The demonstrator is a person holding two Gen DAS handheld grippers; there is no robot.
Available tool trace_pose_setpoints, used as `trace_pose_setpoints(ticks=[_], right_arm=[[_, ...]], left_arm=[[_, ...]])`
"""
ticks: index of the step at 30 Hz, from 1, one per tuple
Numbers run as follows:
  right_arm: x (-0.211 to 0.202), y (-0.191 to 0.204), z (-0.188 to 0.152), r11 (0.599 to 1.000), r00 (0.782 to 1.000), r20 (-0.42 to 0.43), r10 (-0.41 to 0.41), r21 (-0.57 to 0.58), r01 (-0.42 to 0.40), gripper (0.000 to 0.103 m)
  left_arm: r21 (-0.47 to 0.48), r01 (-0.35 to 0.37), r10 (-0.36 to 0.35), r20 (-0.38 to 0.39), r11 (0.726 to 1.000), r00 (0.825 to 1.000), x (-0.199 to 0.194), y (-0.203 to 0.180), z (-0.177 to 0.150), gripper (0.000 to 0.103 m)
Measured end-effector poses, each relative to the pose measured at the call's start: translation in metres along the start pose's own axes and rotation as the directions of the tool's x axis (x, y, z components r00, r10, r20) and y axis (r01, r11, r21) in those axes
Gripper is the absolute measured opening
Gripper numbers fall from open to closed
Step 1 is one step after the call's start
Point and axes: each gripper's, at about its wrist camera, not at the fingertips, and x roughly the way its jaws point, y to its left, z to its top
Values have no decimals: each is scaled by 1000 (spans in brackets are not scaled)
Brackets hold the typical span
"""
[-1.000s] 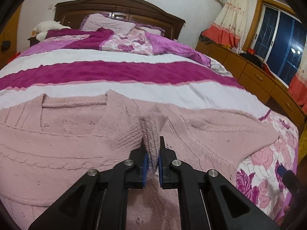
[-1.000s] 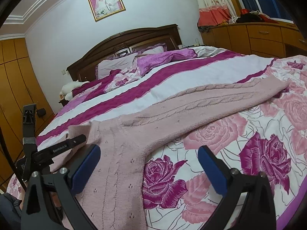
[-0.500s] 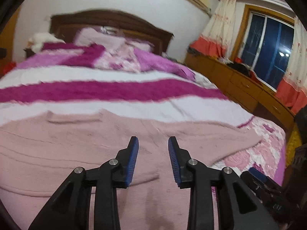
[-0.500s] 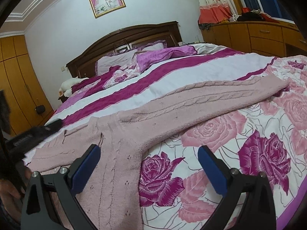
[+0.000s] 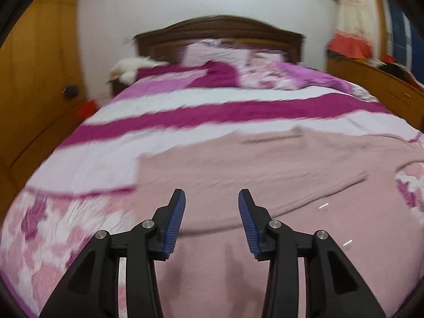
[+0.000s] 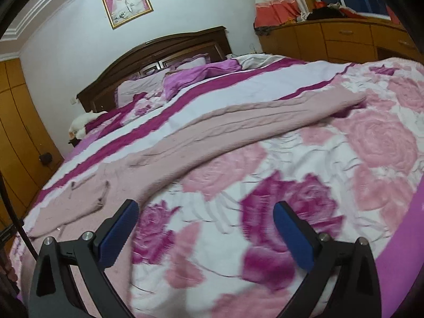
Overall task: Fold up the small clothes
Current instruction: 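Move the right tool to the cuff of the other sleeve, then grasp the other sleeve cuff with the right tool and fold it across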
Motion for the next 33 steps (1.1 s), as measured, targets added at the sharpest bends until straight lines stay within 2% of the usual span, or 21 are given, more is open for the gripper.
trace_pose_setpoints(ticks=[3,5,8,12,15,19,23,27,30,33], right_arm=[[-3,-15,6,1000,1000,-8,7,-10,-7,103],[-9,-37,18,999,1000,17,8,34,-9,103],[-12,-76,41,992,998,68,-1,123,-8,103],[3,-135,80,981,991,104,-82,182,62,103],[27,-176,97,968,991,78,-111,233,90,103],[62,-220,101,933,997,29,-70,355,56,103],[75,-236,109,924,996,67,-65,380,35,103],[88,-257,117,897,992,119,-35,441,-21,103],[90,-265,119,885,984,174,-35,463,-51,103],[92,-266,116,886,981,191,-22,459,-70,103]], left_arm=[[-107,9,-10,-14,994,1000,5,34,-22,18],[-134,16,-19,-24,991,1000,8,40,-23,18],[-134,8,-10,-14,991,1000,9,42,-23,18],[-91,10,-12,-13,996,1000,8,34,-24,18],[-57,-15,14,-24,998,1000,12,31,-24,18],[-76,-14,10,-55,997,998,22,35,-25,18],[-90,-13,5,-82,996,997,28,37,-28,18],[-83,-10,3,-79,996,997,26,36,-30,18],[-86,-10,3,-76,996,997,25,37,-29,18],[-82,-12,6,-78,997,997,24,36,-30,18]])
